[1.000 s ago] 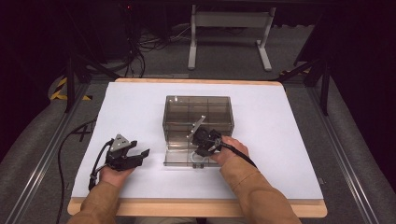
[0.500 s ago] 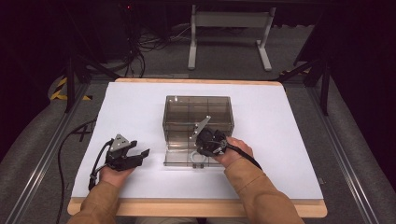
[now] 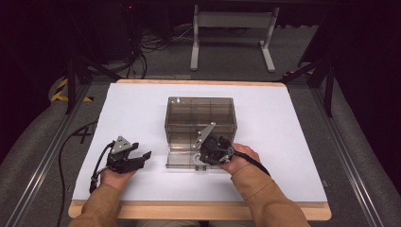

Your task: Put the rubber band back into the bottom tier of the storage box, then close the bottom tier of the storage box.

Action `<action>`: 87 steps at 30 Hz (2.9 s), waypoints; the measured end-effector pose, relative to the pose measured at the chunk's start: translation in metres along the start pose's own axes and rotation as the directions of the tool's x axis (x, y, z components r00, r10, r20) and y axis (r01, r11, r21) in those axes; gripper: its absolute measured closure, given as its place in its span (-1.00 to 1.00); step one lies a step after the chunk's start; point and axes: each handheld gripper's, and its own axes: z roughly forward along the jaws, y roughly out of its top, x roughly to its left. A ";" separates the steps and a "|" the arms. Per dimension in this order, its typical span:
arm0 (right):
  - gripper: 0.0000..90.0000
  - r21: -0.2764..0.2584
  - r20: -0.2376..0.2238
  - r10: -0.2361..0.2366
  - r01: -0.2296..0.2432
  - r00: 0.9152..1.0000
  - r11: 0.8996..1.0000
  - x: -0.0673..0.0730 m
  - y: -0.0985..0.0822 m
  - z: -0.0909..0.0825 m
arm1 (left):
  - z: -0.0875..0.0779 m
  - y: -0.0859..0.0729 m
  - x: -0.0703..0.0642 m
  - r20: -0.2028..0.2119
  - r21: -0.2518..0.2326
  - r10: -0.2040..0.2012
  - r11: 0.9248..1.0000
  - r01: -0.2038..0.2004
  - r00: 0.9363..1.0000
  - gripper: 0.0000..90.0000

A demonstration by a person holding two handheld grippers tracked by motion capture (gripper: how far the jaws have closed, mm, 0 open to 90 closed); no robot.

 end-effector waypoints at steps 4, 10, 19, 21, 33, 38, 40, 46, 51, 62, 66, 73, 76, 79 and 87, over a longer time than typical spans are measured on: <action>1.00 0.006 -0.012 -0.005 0.005 1.000 1.000 0.004 -0.002 0.000 | 0.000 0.000 0.000 -0.002 -0.005 -0.002 1.000 0.002 1.000 -0.21; 1.00 0.010 -0.031 -0.025 0.025 0.999 1.000 0.010 -0.004 0.002 | 0.000 0.000 0.000 -0.001 0.001 0.001 1.000 -0.001 1.000 -0.21; 1.00 0.042 -0.069 -0.032 0.035 0.997 0.998 0.022 -0.009 0.012 | 0.000 0.000 0.000 -0.001 0.001 0.001 1.000 -0.001 1.000 -0.21; 1.00 0.045 -0.071 -0.036 0.039 0.997 0.998 0.022 -0.009 0.013 | 0.000 0.000 0.000 -0.001 0.001 0.000 1.000 0.000 1.000 -0.21; 1.00 0.093 -0.077 -0.062 0.069 0.995 0.993 0.028 -0.010 0.029 | 0.000 0.000 0.000 -0.003 0.000 -0.001 1.000 0.001 1.000 -0.21; 1.00 0.102 -0.074 -0.067 0.075 0.995 0.992 0.027 -0.010 0.033 | 0.000 0.000 0.000 -0.002 0.000 -0.001 1.000 0.001 1.000 -0.21; 1.00 0.118 -0.076 -0.056 0.065 0.996 0.991 0.027 -0.010 0.035 | 0.000 0.000 0.000 -0.002 -0.001 -0.002 1.000 0.002 1.000 -0.21; 1.00 0.122 -0.071 -0.070 0.078 0.995 0.989 0.026 -0.008 0.041 | 0.000 0.000 0.000 -0.001 -0.001 -0.002 1.000 0.002 1.000 -0.22; 1.00 0.137 -0.067 -0.075 0.084 0.995 0.987 0.026 -0.008 0.044 | 0.000 0.000 0.000 -0.001 -0.001 -0.001 1.000 0.001 1.000 -0.21; 1.00 0.145 -0.044 -0.071 0.077 0.996 0.986 0.028 -0.005 0.046 | 0.000 0.000 0.000 -0.002 -0.002 -0.001 1.000 0.001 1.000 -0.21; 1.00 0.142 -0.036 -0.084 0.088 0.996 0.986 0.027 -0.004 0.047 | 0.000 0.000 0.000 -0.001 -0.002 -0.001 1.000 0.001 1.000 -0.21; 1.00 0.147 -0.027 -0.083 0.086 0.996 0.985 0.027 -0.003 0.047 | 0.000 0.000 0.000 -0.001 -0.002 -0.001 1.000 0.001 1.000 -0.21; 1.00 0.149 -0.028 -0.085 0.088 0.996 0.985 0.027 -0.003 0.047 | 0.000 0.000 0.000 -0.001 -0.002 -0.002 1.000 0.002 1.000 -0.21; 1.00 0.145 -0.017 -0.096 0.098 0.995 0.985 0.028 -0.003 0.047 | 0.000 0.000 0.000 -0.003 -0.002 -0.001 1.000 0.001 1.000 -0.21; 1.00 0.142 0.000 -0.096 0.095 0.995 0.985 0.027 -0.002 0.048 | 0.000 0.000 0.000 -0.001 -0.002 -0.001 1.000 0.001 1.000 -0.21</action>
